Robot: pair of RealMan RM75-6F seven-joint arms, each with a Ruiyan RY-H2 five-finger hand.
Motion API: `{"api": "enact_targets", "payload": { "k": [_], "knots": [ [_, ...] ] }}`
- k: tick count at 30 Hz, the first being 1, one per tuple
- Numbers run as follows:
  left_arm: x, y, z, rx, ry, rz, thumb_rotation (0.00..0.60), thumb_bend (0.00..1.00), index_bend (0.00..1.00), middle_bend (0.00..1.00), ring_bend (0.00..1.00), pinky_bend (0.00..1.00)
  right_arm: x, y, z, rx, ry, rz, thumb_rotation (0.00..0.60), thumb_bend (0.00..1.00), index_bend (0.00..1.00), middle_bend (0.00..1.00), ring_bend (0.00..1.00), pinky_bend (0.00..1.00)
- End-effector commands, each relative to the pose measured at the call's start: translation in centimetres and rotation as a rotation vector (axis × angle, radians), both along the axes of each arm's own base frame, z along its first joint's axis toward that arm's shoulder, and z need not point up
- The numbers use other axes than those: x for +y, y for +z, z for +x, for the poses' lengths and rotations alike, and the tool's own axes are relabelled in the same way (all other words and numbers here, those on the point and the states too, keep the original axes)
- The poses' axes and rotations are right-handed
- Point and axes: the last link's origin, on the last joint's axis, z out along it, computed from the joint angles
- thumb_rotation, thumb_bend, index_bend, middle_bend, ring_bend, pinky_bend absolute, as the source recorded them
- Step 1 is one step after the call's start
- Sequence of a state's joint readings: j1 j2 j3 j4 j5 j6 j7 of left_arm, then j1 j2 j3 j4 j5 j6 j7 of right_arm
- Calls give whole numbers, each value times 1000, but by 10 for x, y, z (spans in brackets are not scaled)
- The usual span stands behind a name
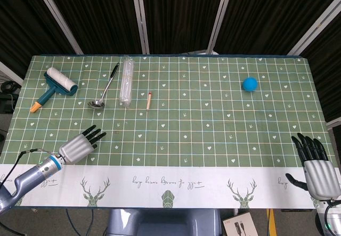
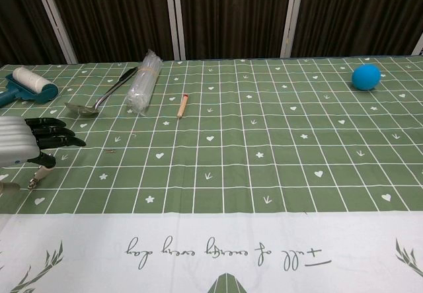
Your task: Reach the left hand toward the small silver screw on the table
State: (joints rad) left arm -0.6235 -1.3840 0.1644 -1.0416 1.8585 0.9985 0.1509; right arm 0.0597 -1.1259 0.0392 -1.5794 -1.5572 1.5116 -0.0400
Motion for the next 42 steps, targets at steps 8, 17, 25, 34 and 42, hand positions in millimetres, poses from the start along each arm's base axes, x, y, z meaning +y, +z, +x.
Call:
{"api": "enact_targets", "payload": {
  "k": [8,17,25,34,42],
  "knots": [
    [5,-9,1,8,-2,-8,600,239,468,0,0,0,-1,0,0,-1,-3,-2,600,49,0,0,0,46],
    [5,-14,0,6,8,-14,600,246,479,0,0,0,-1,0,0,-4,-3,-4,600,49,0,0,0,45],
    [2,-17,0,-6,22,-20,600,383,561,0,0,0,-1,0,0,-5,-2,-2,600,49,0,0,0,46],
    [2,-13,-1,-5,32,-11,600,401,540,0,0,0,-1,0,0,-2,-3,-4,600,50,0,0,0,46],
    [5,-10,-3,1,44,10,600,402,580,0,0,0,-1,0,0,-2,-1,-5,600,50,0,0,0,46]
  ]
}}
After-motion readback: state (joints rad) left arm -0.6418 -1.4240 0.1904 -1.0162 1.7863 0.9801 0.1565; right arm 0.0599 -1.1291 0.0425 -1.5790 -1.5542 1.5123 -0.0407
